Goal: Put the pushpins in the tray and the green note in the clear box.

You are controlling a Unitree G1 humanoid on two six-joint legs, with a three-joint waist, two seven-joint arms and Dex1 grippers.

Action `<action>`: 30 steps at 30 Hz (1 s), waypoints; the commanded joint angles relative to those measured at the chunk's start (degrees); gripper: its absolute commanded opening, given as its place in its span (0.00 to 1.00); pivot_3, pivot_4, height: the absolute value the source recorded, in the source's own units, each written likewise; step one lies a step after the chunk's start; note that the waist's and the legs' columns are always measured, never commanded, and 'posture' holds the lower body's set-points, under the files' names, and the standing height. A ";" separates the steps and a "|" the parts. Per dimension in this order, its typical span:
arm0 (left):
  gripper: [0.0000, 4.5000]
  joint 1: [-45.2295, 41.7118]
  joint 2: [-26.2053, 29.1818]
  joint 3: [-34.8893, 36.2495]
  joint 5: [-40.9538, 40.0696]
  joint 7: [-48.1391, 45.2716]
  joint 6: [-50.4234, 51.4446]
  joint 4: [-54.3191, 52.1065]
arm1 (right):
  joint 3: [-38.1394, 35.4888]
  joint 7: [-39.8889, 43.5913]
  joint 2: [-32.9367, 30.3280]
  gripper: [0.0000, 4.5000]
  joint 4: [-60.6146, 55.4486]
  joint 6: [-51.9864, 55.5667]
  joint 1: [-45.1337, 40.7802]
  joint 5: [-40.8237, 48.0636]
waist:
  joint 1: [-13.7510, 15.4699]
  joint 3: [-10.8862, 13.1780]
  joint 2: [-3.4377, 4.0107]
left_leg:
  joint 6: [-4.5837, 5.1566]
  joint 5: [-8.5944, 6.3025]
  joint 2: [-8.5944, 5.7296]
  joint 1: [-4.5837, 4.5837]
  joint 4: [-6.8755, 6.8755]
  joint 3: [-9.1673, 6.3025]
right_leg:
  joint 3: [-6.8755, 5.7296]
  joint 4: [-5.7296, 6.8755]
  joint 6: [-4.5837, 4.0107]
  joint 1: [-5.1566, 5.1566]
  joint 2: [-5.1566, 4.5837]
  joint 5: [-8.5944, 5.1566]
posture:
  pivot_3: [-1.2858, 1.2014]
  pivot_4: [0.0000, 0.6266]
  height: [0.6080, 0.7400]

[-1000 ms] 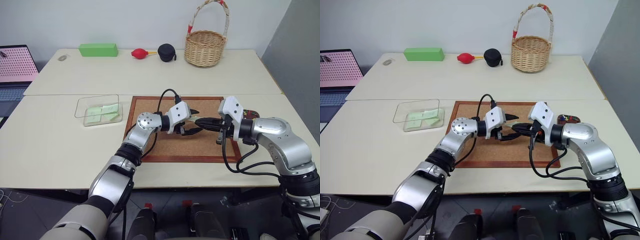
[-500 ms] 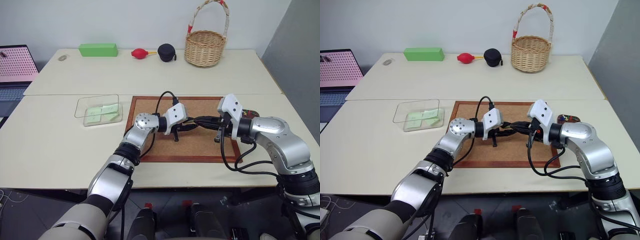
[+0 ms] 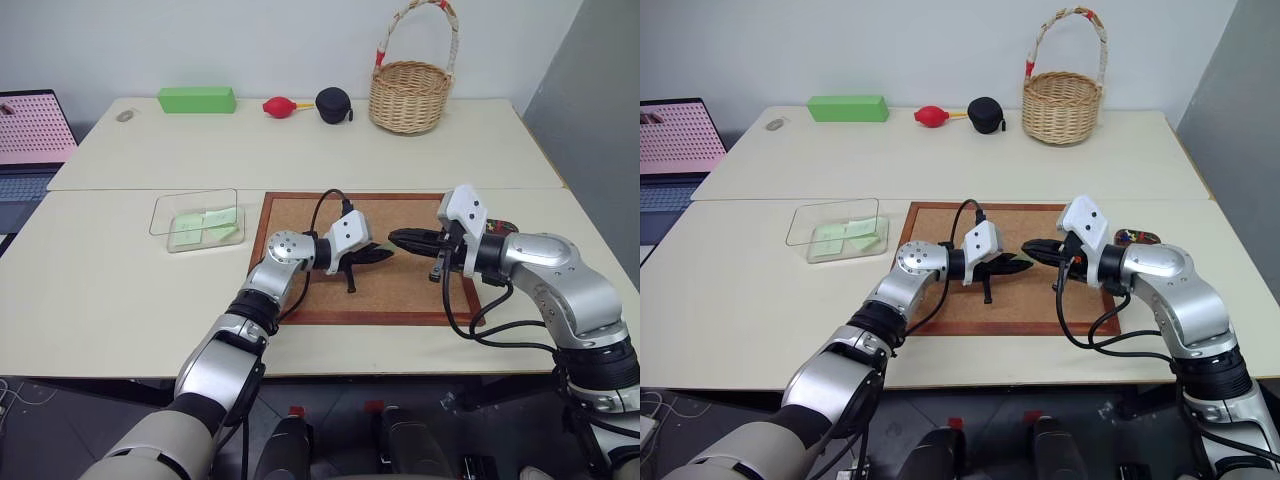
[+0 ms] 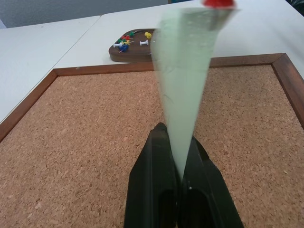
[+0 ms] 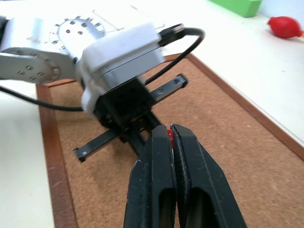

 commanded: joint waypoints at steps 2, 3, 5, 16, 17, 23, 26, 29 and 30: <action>0.01 -0.22 0.19 1.42 -0.60 0.11 -0.23 -1.63 | -5.38 -1.84 -0.48 0.00 -1.74 2.36 -1.37 3.35 | 0.02 0.00 0.00 | 0.00 0.00 0.00 0.00 0.00 0.00 | 0.00 0.00 0.00 0.00 0.00 0.00 | 0.52 0.24 1.00; 0.01 -0.32 0.18 1.49 -0.47 0.40 -0.44 -1.42 | -6.19 -2.34 -0.75 0.00 -2.00 3.05 -1.28 3.82 | 0.02 0.00 0.00 | 0.00 0.00 0.00 0.00 0.00 -0.01 | 0.00 0.00 0.00 0.00 0.00 0.00 | 0.52 0.24 1.00; 0.01 -0.52 -0.09 1.79 -0.28 1.19 -1.11 -1.01 | -7.76 -3.15 -1.65 0.00 -2.22 4.27 -1.09 4.26 | 0.03 0.00 0.00 | 0.00 0.00 0.00 0.00 0.00 0.00 | 0.00 0.00 0.00 0.00 0.00 0.00 | 0.52 0.24 1.00; 0.01 0.81 0.33 3.22 -0.93 3.86 -0.30 -4.02 | -9.64 -6.54 -8.68 0.00 6.89 1.72 1.60 -2.80 | 0.05 0.00 0.00 | 0.00 0.00 0.00 0.00 0.02 0.01 | 0.01 0.01 0.00 0.00 0.00 0.00 | 0.52 0.24 1.00; 0.01 1.49 0.67 3.36 -1.05 4.06 0.29 -5.20 | -8.75 -7.18 -9.28 0.00 9.24 0.23 1.88 -4.73 | -0.01 0.00 0.00 | 0.00 0.00 -0.01 0.00 0.02 0.02 | 0.01 0.01 0.00 0.01 -0.01 0.00 | 0.52 0.24 1.00; 0.01 6.05 2.48 3.56 -0.79 4.92 3.85 -12.89 | -4.62 -10.51 -9.98 0.00 24.45 -9.54 0.65 -14.54 | -0.15 0.00 0.01 | 0.00 0.00 0.01 0.07 0.01 0.11 | 0.10 0.07 0.00 0.00 0.01 0.01 | 0.52 0.24 1.00; 0.01 8.05 3.22 3.49 -0.76 5.12 5.80 -16.51 | -3.21 -10.41 -9.48 0.00 30.62 -12.34 -0.88 -16.86 | -0.14 0.00 0.01 | 0.00 0.00 0.00 0.07 0.03 0.15 | 0.13 0.08 0.00 0.00 0.00 0.01 | 0.52 0.24 1.00; 0.01 9.08 3.82 3.36 -0.72 5.50 7.23 -18.68 | -2.20 -10.30 -8.94 0.00 35.30 -14.29 -2.79 -18.64 | -0.15 0.00 0.01 | 0.00 0.00 0.00 0.08 0.04 0.15 | 0.13 0.09 0.00 0.00 0.00 0.02 | 0.52 0.24 1.00; 0.00 9.24 3.94 3.36 -0.72 5.66 7.58 -19.10 | -1.94 -10.58 -8.76 0.05 36.84 -15.05 -3.55 -19.25 | -0.12 0.00 0.01 | 0.01 0.00 0.00 0.08 0.04 0.15 | 0.13 0.09 0.00 0.00 0.00 0.02 | 0.52 0.24 1.00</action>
